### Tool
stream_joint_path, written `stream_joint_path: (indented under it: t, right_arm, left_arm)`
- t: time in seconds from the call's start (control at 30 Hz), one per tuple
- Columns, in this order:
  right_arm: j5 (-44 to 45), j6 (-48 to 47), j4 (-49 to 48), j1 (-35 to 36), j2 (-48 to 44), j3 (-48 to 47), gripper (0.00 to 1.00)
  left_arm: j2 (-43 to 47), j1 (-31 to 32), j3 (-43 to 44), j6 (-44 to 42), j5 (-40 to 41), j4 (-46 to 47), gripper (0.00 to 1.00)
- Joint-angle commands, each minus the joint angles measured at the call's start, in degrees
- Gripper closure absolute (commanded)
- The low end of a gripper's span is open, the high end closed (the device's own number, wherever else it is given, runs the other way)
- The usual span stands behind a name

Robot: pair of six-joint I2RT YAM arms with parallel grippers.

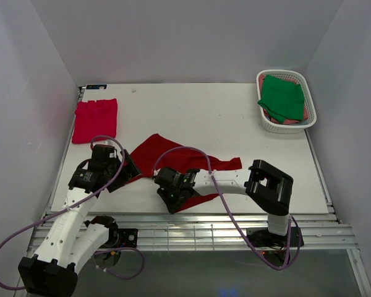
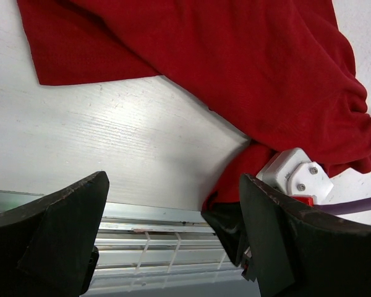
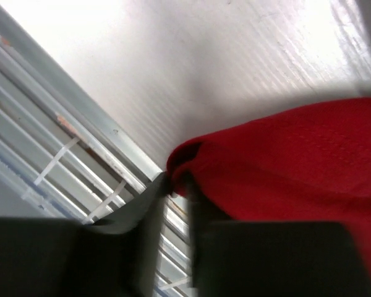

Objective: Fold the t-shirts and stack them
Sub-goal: Flatten the tshirt out

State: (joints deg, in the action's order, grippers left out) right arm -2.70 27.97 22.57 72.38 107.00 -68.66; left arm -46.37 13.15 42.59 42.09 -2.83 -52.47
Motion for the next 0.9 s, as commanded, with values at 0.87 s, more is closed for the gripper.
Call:
stream_joint_path:
  t: [0.87]
  right_arm:
    - [61.93,-3.89,41.06,-0.66,-27.54,-51.23,0.90]
  left_arm:
    - [-1.97,0.12,15.25,-0.78,-4.46,6.59,0.04]
